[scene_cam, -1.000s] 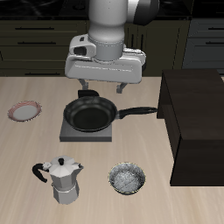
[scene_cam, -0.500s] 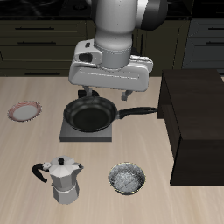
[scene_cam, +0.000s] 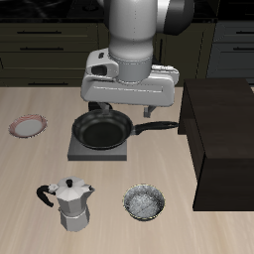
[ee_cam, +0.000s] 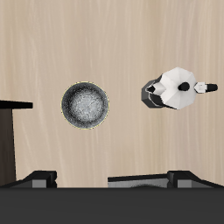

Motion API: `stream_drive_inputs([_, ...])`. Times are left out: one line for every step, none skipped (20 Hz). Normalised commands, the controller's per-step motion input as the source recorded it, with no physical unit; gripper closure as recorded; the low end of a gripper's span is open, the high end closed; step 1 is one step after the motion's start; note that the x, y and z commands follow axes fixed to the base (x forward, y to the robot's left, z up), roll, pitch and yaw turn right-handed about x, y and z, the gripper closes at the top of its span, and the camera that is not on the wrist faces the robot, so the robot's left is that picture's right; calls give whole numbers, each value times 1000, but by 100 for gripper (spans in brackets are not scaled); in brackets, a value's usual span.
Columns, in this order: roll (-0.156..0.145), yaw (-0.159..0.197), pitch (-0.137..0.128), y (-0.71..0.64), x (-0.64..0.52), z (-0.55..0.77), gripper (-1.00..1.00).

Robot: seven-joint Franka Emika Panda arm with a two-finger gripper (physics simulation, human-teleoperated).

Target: Place the bowl on top of the shelf

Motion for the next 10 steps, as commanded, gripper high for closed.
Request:
stream_drive_inputs([59, 25, 6, 15, 101, 3, -100])
stream_drive_inputs([37, 0, 3, -5, 90, -4, -100])
stream_drive_inputs([65, 10, -23, -26, 42, 56, -100])
stream_drive_inputs([57, 12, 3, -53, 158, 26, -100])
stream_drive_inputs([58, 1, -11, -172, 22, 121, -100])
stream_drive_inputs([-56, 48, -41, -168, 68, 101, -100])
stream_drive_inputs([20, -21, -1, 1, 66, 35, -100])
stream_drive_inputs([60, 30, -24, -60, 96, 123, -100])
stream_drive_inputs([17, 2, -22, -14, 156, 71, -100])
stream_drive_inputs([20, 30, -24, -113, 140, 77, -100])
